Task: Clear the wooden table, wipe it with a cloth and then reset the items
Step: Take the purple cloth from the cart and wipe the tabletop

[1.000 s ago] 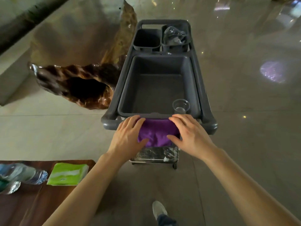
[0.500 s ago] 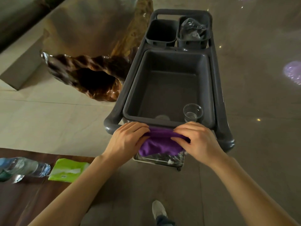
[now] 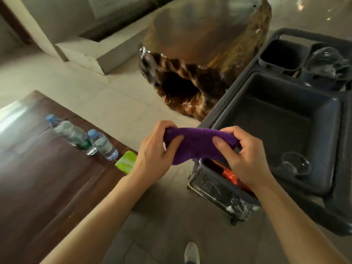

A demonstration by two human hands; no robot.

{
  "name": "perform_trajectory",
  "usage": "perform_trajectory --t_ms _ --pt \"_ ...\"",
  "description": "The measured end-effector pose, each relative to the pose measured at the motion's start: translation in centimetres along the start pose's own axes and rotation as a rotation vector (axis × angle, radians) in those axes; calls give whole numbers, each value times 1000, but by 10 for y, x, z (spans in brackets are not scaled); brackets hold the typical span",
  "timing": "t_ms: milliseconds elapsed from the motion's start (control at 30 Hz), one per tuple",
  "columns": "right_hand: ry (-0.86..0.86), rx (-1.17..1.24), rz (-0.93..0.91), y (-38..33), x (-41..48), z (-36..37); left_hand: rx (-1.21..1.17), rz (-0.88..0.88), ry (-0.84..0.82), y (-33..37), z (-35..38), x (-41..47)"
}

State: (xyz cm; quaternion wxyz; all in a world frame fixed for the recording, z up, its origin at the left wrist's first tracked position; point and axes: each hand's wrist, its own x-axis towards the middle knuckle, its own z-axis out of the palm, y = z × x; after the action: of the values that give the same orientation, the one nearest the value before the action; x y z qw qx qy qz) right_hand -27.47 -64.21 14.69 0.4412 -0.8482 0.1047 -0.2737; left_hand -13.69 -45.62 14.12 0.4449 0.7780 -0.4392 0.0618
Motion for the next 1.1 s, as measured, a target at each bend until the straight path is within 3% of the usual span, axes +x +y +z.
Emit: perform_trajectory --t_ms 300,567,933,1100 --pt "-354 101 -27 -40 10 163 85 -508 388 -47 -96 -113" --pt "-696 129 35 -34 -68 296 121 -872 575 -82 -101 -267" --pt "-1009 86 270 0 -138 401 -101 -1276 673 -143 -85 -386" --pt "-952 -42 119 7 -123 447 -100 -1275 621 -189 -98 -384"
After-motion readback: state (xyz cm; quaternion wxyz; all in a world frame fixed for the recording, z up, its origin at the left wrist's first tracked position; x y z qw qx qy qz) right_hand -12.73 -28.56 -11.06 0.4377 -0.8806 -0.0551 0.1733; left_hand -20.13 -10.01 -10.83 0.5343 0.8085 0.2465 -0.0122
